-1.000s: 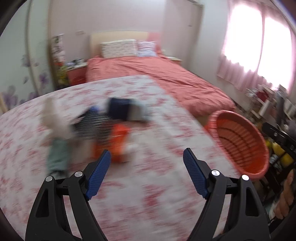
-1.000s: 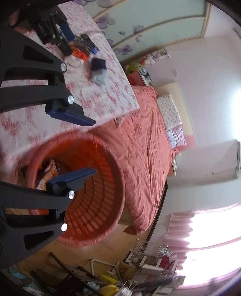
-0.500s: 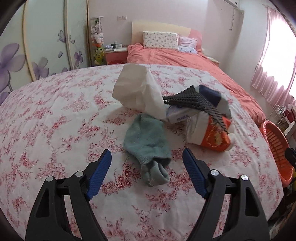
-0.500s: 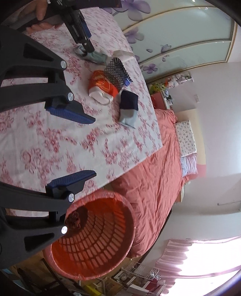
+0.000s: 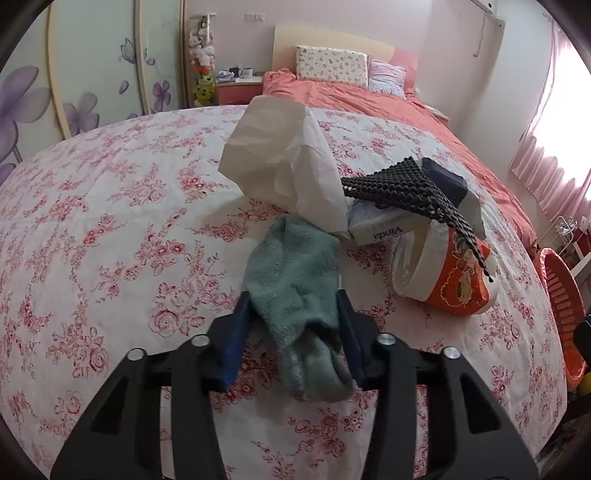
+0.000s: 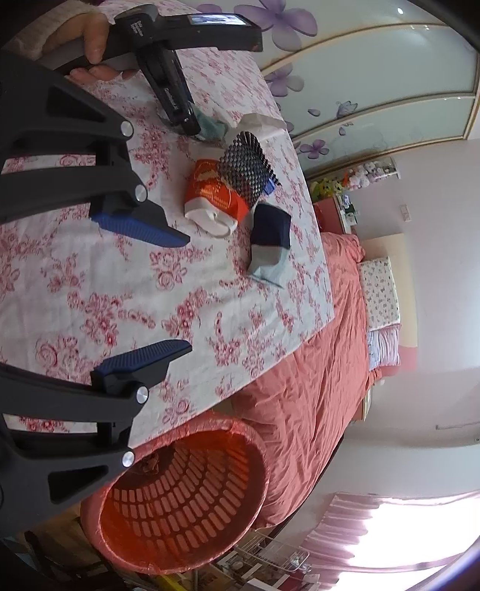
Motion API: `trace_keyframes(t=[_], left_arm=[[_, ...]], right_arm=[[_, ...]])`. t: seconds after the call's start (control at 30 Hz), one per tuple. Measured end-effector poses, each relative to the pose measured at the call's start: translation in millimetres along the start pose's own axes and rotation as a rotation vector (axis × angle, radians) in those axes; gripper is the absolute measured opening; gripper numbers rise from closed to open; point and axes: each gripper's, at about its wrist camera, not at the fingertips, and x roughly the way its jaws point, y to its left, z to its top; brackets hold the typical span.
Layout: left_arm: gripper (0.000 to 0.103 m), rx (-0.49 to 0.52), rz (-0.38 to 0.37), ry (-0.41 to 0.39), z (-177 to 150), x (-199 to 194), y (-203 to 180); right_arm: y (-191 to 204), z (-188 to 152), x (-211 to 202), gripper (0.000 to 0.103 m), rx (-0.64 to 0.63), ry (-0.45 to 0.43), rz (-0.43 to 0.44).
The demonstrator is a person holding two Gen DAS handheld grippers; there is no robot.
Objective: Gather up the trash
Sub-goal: 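Grasp the grey-green sock with the left tool while the right tool grasps the black mesh item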
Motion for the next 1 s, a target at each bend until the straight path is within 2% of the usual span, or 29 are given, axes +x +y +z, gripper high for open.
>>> trace_keyframes(t=[0.13, 0.2, 0.43, 0.77, 1.0], left_arm=[[0.018, -0.006, -0.018, -0.004, -1.3, -4.0, 8.0], [0.017, -0.009, -0.027, -0.01, -3.2, -8.5, 13.8], [0.015, -0.008, -0.013, -0.06, -14.2, -35.4, 41.3], [0.015, -0.091, 0.003, -0.098, -12.3, -59.9, 91.0], [0.015, -0.121, -0.001, -0.108, -12.4, -64.8, 109.3]], right_arm=[[9.3, 2.7, 2.1, 0.052, -0.018, 0.001, 0.016], [15.4, 5.0, 4.8, 0.052, -0.026, 0.003, 0.027], [44.9, 13.6, 16.6, 0.05, -0.056, 0.017, 0.086], [114.9, 32.1, 47.0, 0.036, -0.142, 0.038, 0.171], [148.4, 38.8, 74.5, 0.033, -0.215, 0.045, 0.124]])
